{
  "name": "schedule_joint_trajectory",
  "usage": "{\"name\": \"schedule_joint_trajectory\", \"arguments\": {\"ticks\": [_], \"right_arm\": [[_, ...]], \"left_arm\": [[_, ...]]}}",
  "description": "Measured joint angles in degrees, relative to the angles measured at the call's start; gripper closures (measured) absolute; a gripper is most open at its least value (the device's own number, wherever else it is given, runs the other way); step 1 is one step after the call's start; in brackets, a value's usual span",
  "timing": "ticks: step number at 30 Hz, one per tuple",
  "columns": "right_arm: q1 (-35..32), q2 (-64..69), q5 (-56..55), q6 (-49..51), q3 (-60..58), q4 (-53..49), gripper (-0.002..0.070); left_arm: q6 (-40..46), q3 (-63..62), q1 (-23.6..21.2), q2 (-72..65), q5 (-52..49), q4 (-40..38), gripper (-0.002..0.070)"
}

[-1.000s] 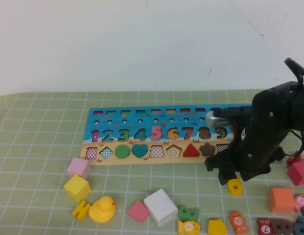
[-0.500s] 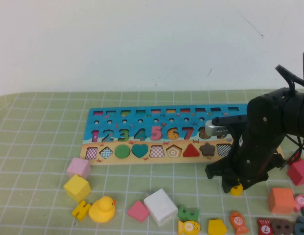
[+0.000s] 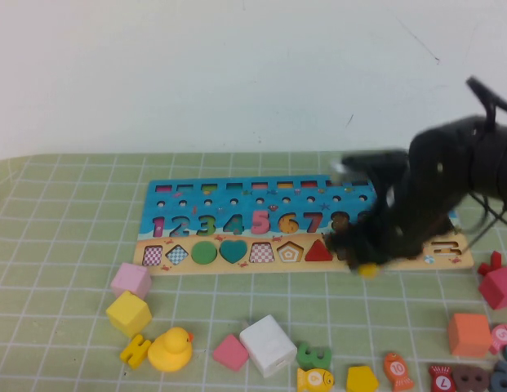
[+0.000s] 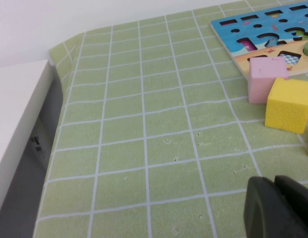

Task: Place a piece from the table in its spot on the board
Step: Place the "number 6" into the hole of the number 6

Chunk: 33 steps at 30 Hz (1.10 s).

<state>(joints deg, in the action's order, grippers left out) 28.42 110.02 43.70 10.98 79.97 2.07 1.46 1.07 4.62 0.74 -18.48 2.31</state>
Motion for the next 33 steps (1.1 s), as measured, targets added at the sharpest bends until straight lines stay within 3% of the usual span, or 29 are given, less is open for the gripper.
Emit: {"name": "schedule_joint_trajectory", "arguments": {"ticks": [9,17,33], "right_arm": [[2.0,7.2,-6.7,-8.2,16.5,7.2,0.0398],[2.3,18.4,1.9,-8.7,30.7,6.7,0.0398],[2.3,23.1,4.2,-11.0,35.0,3.9,0.0398]], "left_arm": [[0.0,0.0,0.0,0.0,0.0,0.0,0.0677],[0.0,0.0,0.0,0.0,0.0,0.0,0.0677],[0.0,0.0,0.0,0.0,0.0,0.0,0.0677]]}}
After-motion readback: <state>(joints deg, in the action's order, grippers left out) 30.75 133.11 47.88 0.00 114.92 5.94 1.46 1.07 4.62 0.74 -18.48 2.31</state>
